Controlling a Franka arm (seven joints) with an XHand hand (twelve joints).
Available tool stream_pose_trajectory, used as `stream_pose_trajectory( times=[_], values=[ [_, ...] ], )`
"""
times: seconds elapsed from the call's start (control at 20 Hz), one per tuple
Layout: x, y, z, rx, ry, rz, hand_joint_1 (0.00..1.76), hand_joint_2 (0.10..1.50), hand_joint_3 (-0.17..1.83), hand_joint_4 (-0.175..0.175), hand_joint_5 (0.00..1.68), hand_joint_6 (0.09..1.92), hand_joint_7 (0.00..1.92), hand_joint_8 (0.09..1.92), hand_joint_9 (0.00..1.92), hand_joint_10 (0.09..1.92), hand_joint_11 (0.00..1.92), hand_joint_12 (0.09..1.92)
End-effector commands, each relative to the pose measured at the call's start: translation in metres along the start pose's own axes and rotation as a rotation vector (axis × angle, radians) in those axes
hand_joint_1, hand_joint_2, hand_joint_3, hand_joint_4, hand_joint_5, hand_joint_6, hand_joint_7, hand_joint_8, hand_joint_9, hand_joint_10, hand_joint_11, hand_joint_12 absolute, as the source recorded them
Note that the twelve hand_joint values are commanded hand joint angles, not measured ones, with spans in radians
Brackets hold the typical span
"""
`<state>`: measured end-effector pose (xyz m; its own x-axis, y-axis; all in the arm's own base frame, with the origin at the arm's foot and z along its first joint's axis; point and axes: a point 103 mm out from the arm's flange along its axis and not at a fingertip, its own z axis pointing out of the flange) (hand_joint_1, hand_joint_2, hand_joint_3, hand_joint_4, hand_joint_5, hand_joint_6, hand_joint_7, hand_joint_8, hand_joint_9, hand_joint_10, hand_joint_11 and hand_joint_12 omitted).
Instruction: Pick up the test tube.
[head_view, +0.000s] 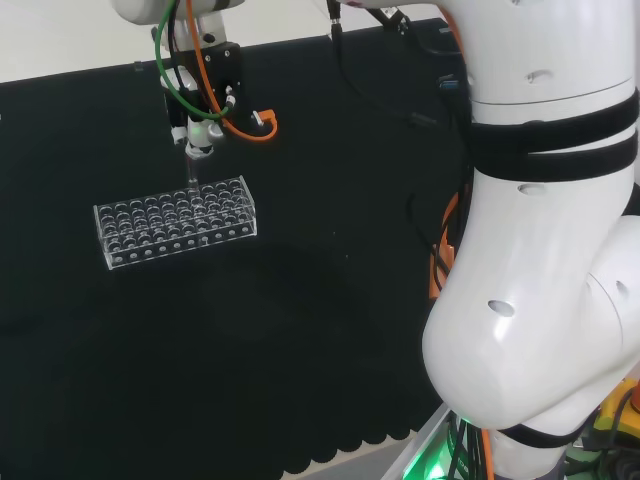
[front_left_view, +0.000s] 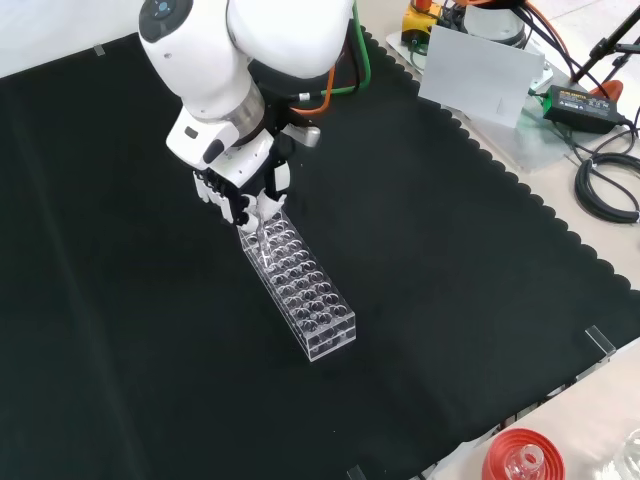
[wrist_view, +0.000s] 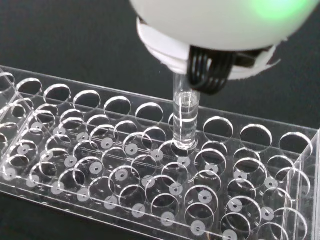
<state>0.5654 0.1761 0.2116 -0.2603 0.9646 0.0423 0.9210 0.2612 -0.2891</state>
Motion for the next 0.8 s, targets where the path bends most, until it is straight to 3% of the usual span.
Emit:
stream_pose_trajectory(
  times=[0.05,0.8],
  values=[
    [-0.003,-0.007,-0.015,-0.013,-0.002,-0.008,1.45,0.48,0.85,-0.175,1.36,0.55,1.52,0.57,1.36,0.43,1.16,1.03],
    [-0.005,-0.030,-0.069,-0.082,0.004,-0.048,1.45,0.48,0.86,-0.175,1.37,0.54,1.52,0.56,1.37,0.42,1.16,1.02]
  ],
)
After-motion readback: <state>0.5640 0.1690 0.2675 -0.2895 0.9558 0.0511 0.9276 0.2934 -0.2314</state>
